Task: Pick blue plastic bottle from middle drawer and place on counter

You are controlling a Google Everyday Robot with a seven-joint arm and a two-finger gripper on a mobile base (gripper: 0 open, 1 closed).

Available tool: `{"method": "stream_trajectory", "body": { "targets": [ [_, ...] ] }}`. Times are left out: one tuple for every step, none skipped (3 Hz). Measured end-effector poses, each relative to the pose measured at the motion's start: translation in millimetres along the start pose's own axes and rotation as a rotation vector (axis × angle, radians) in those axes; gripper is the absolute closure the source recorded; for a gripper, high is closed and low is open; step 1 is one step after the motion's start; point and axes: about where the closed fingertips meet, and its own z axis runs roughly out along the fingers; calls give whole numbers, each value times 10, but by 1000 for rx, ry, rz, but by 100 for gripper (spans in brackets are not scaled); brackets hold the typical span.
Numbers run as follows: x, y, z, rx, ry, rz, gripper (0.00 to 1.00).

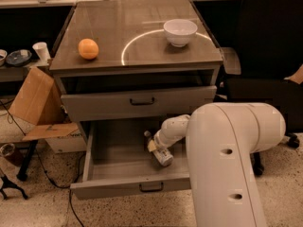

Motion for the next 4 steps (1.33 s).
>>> {"method": "stream_trajectory", "body": {
  "targets": [
    [2,0,-62,-9,-11,1,73],
    [13,81,-280,-13,0,-51,96],
    [104,147,-685,30,59,-138,100],
    [296,174,-1234,118,166,-227,100]
  ]
}}
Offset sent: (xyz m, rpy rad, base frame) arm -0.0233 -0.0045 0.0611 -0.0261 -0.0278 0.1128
